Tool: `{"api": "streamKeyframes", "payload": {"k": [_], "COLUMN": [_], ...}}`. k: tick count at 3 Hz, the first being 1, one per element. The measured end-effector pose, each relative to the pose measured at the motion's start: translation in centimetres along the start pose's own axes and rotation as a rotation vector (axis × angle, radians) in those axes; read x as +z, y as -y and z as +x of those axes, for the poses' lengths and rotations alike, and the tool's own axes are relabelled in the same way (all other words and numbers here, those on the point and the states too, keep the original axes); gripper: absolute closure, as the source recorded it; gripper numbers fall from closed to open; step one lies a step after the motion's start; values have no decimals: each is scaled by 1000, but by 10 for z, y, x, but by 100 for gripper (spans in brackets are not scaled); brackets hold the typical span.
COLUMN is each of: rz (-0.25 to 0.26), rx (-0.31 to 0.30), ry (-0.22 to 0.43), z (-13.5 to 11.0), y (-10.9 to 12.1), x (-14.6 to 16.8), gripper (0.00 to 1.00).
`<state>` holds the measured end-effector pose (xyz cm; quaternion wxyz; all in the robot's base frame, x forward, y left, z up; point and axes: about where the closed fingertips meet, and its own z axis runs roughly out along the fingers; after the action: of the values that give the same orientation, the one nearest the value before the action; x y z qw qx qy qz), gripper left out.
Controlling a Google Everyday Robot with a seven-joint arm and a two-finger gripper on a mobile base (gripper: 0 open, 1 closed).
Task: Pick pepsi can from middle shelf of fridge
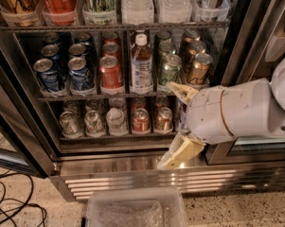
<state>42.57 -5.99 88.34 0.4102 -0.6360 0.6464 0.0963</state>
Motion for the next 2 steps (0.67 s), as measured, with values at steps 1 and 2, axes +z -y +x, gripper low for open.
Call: {"api": "streamKeyframes", "payload": {"k": [1, 2], "rz": [13, 66], "rx": [17, 37], "ry": [20, 68], "z": [4, -8], "y": [-7, -20], "x": [8, 31], "gripper": [0, 0]}}
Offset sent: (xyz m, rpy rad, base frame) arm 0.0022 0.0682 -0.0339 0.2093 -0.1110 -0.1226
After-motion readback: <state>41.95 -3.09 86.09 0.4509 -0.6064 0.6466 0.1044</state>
